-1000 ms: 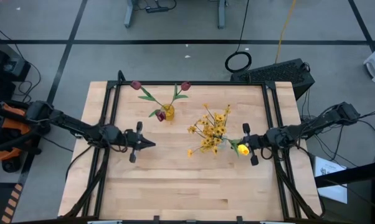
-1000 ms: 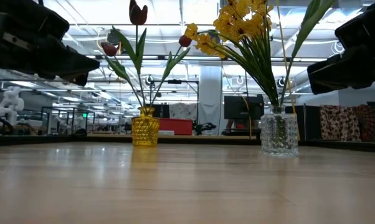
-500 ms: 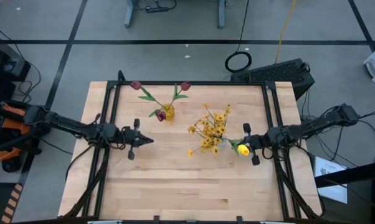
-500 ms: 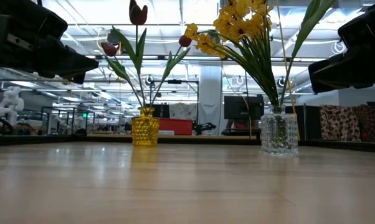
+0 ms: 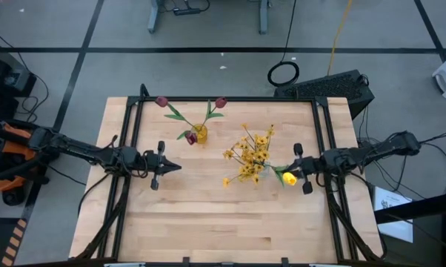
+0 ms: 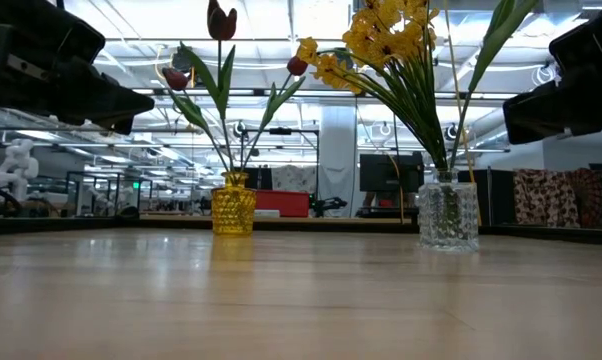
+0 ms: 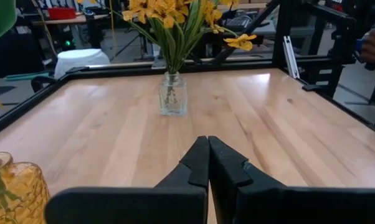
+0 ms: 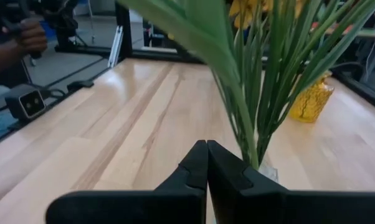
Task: Sort flowers into vase by color
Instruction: Return to Home Position
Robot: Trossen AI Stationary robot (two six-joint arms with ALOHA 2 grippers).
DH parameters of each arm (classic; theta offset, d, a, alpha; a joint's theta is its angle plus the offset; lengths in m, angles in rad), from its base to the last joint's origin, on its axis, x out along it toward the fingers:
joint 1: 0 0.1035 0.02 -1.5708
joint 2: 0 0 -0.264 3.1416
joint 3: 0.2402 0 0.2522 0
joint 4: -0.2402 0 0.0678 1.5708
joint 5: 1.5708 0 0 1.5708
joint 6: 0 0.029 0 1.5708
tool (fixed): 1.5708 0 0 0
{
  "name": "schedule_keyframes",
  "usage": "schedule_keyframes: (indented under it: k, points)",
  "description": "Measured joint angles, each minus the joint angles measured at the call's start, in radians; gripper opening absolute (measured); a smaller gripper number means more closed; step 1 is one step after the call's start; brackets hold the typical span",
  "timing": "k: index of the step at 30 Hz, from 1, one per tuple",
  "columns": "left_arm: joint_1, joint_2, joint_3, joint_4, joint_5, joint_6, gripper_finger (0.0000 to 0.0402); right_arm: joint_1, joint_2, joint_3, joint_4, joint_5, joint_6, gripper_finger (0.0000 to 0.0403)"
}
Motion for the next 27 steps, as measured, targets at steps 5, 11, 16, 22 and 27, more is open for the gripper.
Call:
schedule_keyframes:
  k: [5,11,16,22,27]
  points:
    - [0.000,-0.023,0.000,-0.041,-0.009,0.000,0.0004,0.000,-0.081,0.000,-0.052,0.032,0.000,0.0000]
    - [0.000,-0.076,-0.001,-0.061,-0.015,0.003,0.0004,-0.002,-0.155,0.000,-0.064,-0.009,-0.013,0.0000]
    - [0.000,-0.134,-0.001,-0.134,-0.015,0.000,0.0004,-0.001,-0.198,0.000,-0.081,-0.105,-0.018,0.0000]
    - [0.000,-0.194,-0.001,-0.173,-0.015,0.001,0.0004,-0.002,-0.229,0.000,-0.082,-0.107,-0.050,0.0000]
    - [0.011,-0.252,-0.001,-0.243,-0.019,0.008,0.0004,-0.023,-0.241,0.000,-0.082,-0.106,-0.055,0.0000]
